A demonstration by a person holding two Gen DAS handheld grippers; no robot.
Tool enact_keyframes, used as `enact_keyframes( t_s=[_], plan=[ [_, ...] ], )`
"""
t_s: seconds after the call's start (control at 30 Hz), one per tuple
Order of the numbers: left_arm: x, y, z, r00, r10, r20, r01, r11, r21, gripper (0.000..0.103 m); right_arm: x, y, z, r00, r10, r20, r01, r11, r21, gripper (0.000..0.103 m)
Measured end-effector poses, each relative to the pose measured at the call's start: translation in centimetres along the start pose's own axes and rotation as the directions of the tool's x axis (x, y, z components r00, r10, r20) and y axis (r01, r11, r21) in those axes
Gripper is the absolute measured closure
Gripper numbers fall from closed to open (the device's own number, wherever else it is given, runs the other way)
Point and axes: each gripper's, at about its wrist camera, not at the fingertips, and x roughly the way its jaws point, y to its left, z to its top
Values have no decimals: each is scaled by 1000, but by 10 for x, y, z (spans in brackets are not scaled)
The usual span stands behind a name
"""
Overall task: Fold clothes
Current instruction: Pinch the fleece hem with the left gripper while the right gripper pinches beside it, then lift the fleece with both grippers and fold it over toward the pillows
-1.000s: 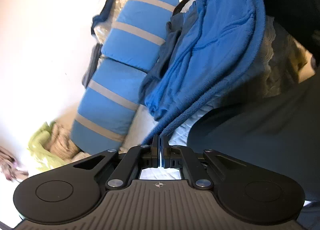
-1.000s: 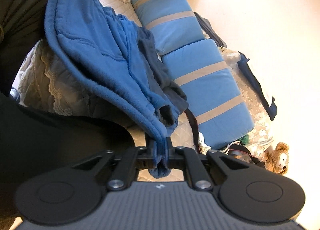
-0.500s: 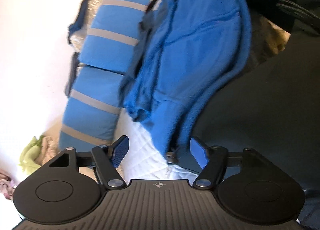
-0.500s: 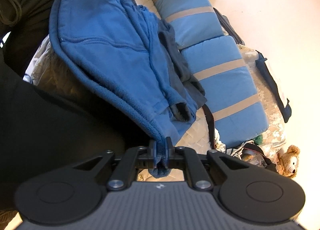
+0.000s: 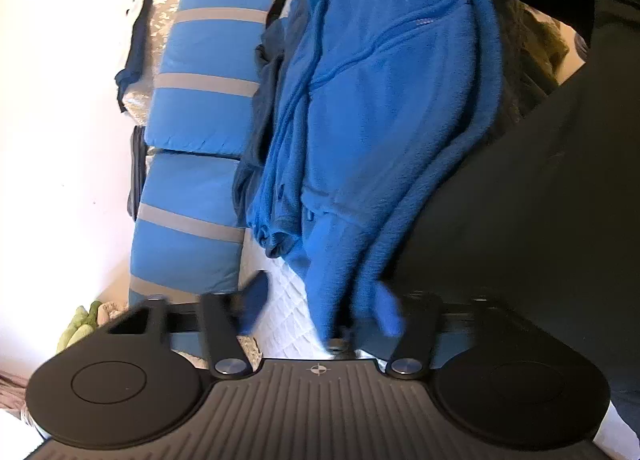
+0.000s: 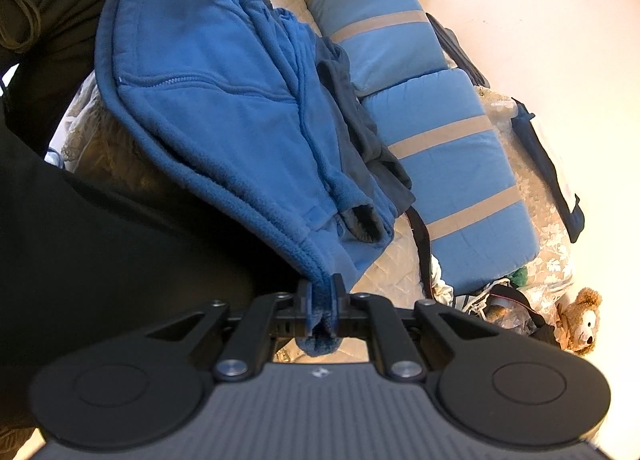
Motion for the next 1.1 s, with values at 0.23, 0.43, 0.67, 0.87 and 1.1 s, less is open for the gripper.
enact_keyframes(
  t_s=[0.23,0.43,0.67,0.87,1.1],
  plan=[
    [7,2,5,999,-41,-19,41,998,-39,87,4,3,1,1000,11,-24,-12,1000,-17,92],
    [8,-6,8,999,2,-35,-2,1000,1,86,10,6,3,998,12,-58,-14,999,-29,73],
    [8,-2,9,999,27,-36,-27,1000,-13,73,17,15,6,998,5,-69,-10,996,-84,64],
    [10,0,11,999,17,-40,-18,1000,-18,76,26,25,9,998,-21,-57,13,989,-149,64],
    [12,3,9,999,-36,-32,34,998,-48,94,28,26,12,1000,-7,-28,2,985,-171,93]
  ],
)
